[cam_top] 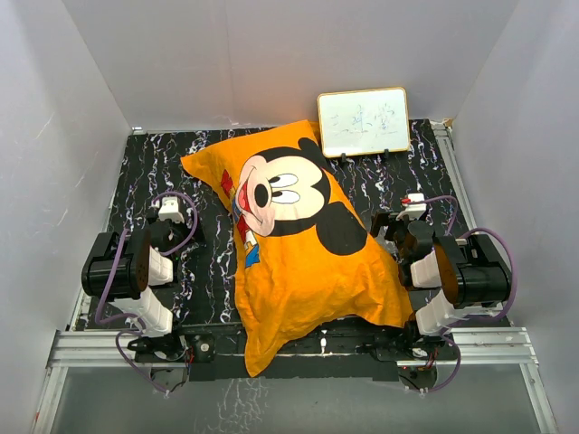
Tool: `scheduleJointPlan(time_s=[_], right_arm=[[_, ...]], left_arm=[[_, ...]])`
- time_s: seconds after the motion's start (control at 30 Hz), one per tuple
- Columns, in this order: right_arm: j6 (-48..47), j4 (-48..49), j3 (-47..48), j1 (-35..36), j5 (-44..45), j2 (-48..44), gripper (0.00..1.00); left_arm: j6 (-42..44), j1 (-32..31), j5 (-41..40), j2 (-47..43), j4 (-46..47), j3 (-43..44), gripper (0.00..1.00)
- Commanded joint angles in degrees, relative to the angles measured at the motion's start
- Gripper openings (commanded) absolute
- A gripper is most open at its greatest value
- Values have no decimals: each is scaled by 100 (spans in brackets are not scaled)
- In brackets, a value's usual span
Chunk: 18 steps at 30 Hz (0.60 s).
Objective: Remove the pillowcase from the pillow
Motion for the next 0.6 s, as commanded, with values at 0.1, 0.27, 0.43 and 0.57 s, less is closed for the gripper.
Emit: scheduleJointPlan(time_s=[0.1, 0.27, 0.43, 0.57], right_arm=[[-98, 462, 170, -34, 2, 22, 98], [-97, 462, 170, -34, 2, 14, 98], [-93, 462, 172, -34, 2, 21, 98], [37, 223, 305, -34, 281, -77, 98]], left_arm=[[-1, 9, 96, 4, 199, 105, 97], [2, 11, 96, 3, 201, 105, 97], [21, -6, 69, -1, 159, 124, 97], [-95, 13, 12, -484, -906, 432, 97]])
